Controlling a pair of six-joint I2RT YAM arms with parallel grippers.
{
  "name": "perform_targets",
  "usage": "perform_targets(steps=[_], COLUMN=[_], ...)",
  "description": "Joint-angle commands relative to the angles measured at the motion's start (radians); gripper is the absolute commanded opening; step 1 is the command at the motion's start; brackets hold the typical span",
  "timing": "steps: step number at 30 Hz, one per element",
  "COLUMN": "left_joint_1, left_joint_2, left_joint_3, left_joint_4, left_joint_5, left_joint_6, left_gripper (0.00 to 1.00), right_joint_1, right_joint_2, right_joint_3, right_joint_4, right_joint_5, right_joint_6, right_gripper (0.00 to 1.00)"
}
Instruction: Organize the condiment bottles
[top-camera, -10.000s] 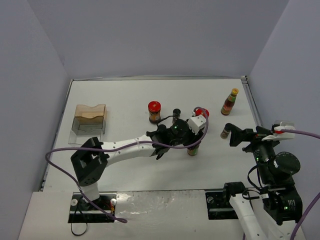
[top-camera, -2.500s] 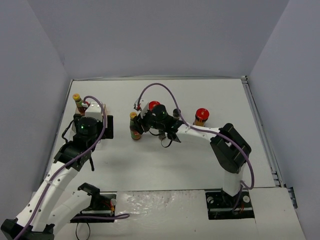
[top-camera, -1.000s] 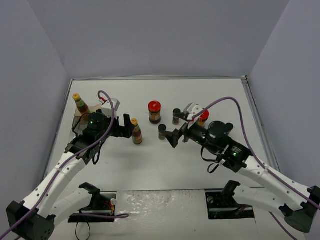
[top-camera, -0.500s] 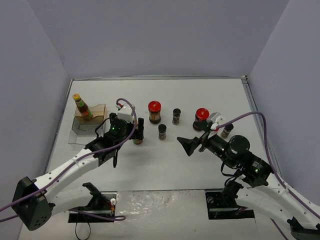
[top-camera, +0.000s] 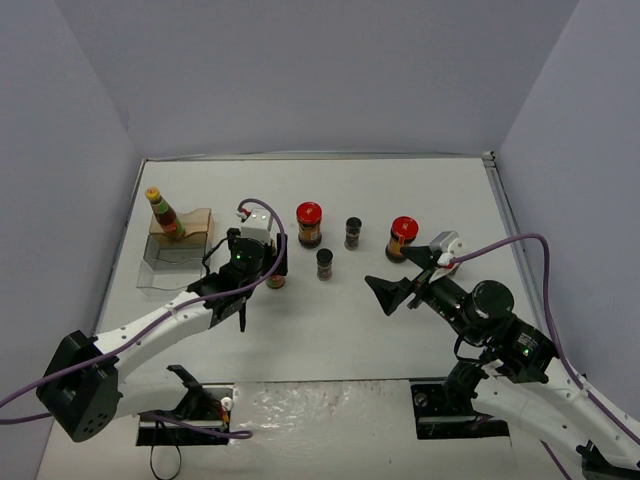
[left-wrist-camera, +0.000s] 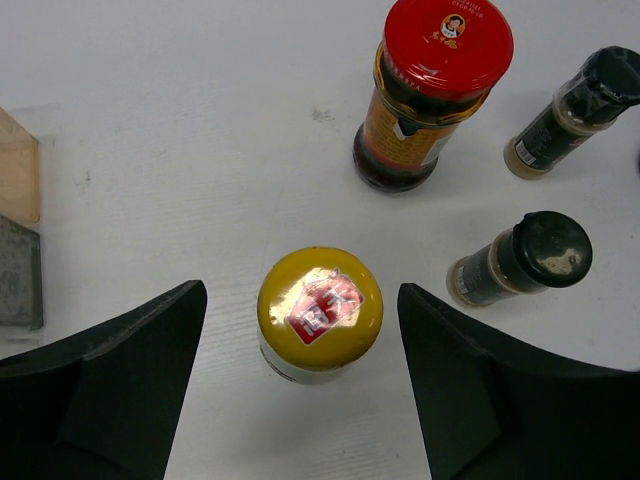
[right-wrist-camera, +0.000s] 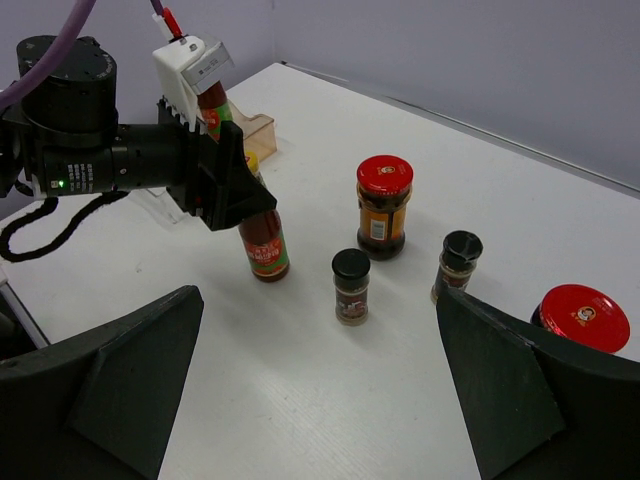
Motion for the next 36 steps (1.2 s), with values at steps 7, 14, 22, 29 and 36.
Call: perform_targets(steps=[7,14,22,29,36], left_joint_1=[0.001,0.033,0.315,0.503,0.588], left_joint_2=[-0.023,-0.129,-0.071,0.072,0.201], left_joint_3=[0.060,0.244,0.407,0.502,0.571], left_joint_4=[0.085,-0.100,-0.133,-0.045,0.018], left_joint_5=[-0.012,-0.110,-0.019,0.084,0.125], left_joint_6=[-0.014,0.081,0.152,0.141,0.155], left_gripper=[0.10,0.00,0.00,0.00,0.00], right_joint_1=[-0.001,-0.001,0.000,-0.001,-0.001], right_joint_2=[-0.007,-0.004,0.010,0.017,0.014], right_joint_3=[0.003,0.009,0.022,0.028,0.011], right_joint_4=[0.033,0.031,0.031,0.031,0.030], right_joint_5=[0.033,0.037,0.035,0.034,0.022], right_joint_6=[0.018,0.018,0.013,0.011,0.034], right_gripper=[1.00,1.00,1.00,1.00,1.00])
